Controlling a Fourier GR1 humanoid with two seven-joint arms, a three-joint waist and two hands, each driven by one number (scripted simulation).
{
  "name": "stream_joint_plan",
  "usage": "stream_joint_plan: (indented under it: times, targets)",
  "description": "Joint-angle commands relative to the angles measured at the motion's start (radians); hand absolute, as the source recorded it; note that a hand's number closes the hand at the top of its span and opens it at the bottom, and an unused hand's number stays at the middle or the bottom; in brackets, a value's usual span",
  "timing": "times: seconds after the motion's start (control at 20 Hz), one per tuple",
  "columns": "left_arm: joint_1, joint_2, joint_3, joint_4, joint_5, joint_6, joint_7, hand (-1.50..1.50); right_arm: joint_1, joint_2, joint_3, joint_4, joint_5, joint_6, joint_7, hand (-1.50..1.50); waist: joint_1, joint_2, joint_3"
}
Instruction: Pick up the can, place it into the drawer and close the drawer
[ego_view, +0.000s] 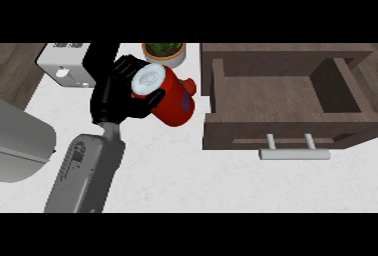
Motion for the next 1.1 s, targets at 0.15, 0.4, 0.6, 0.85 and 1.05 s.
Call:
stream_joint_plan:
  times: [0.15,0.4,0.6,0.85,1.05]
  targets:
    - [-0.113,-0.008,-0.065,-0.095,-0.065,0.136,0.154,1.5,-0.031,0.005,-0.023,0.015,0.002,0.017,0.026,-1.5,-0.001,0.001,0.0]
    - [-0.311,-0.007,-0.031,0.098,-0.04,0.167,0.116,1.5,0.01,0.029,0.039,0.034,0.059,0.029,-0.046,-1.5,-0.016,0.004,0.0]
    - [-0.37,-0.008,-0.082,0.14,-0.02,0.226,0.125,1.5,-0.055,-0.025,-0.045,0.018,-0.019,0.005,0.042,-1.5,-0.012,0.003,0.0]
    - [-0.529,-0.008,-0.041,0.29,-0.005,0.259,0.119,1.5,-0.087,0.015,-0.004,0.028,0.036,0.007,0.041,-1.5,-0.013,0.005,0.0]
    - [-0.613,-0.008,-0.121,0.328,0.036,0.35,0.145,1.5,-0.084,0.007,-0.024,-0.012,-0.019,-0.009,0.074,-1.5,-0.019,0.004,0.0]
